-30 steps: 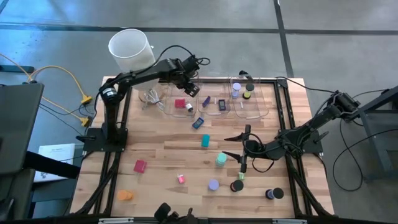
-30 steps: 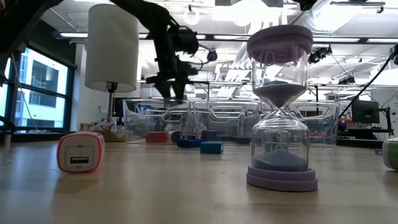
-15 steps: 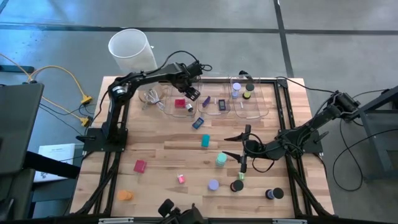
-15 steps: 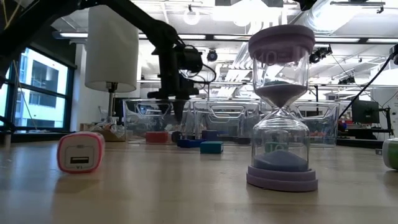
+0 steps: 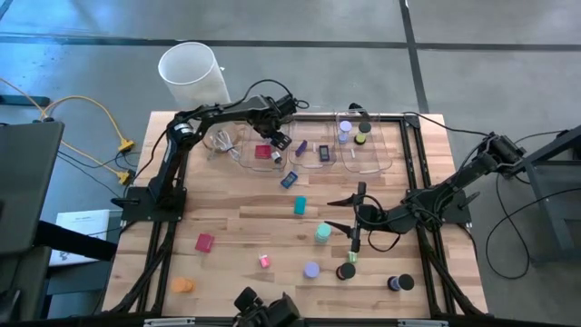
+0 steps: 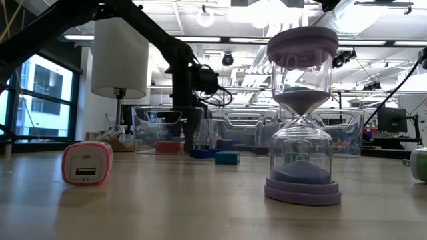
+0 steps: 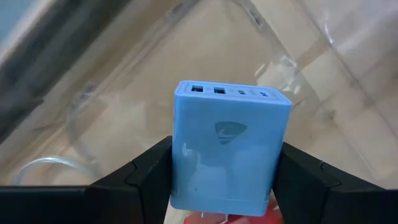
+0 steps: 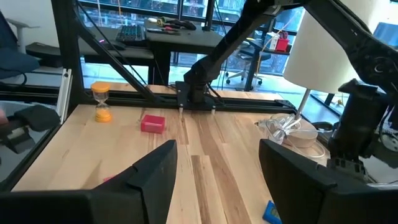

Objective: Pick & Place Office items
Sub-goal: Put the violet charger adapter into the left transparent bin

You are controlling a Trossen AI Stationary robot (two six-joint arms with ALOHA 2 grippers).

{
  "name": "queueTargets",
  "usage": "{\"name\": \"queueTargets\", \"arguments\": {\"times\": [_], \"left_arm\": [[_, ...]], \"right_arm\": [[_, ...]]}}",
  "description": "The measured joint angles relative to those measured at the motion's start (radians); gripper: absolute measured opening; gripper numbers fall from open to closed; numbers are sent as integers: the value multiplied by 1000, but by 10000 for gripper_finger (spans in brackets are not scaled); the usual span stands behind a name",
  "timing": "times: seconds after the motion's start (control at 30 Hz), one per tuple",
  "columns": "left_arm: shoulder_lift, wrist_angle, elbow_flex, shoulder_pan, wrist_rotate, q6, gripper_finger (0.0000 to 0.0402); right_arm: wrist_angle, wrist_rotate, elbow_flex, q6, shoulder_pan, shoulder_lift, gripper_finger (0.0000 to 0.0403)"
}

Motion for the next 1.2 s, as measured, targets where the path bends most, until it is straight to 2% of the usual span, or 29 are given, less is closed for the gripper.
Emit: {"name": "queueTargets", "arguments": {"times": [0.37, 0.87, 1.2], "left_arm": [[9, 23, 0, 0, 0, -49, 219], [9, 51, 0, -3, 9, -23, 221], [8, 50, 0, -3, 8, -23, 256]], "right_arm": [[-1, -1, 0, 0, 0, 0, 217], [-2, -2, 0, 0, 0, 0, 217], [-2, -2, 0, 0, 0, 0, 217]]}}
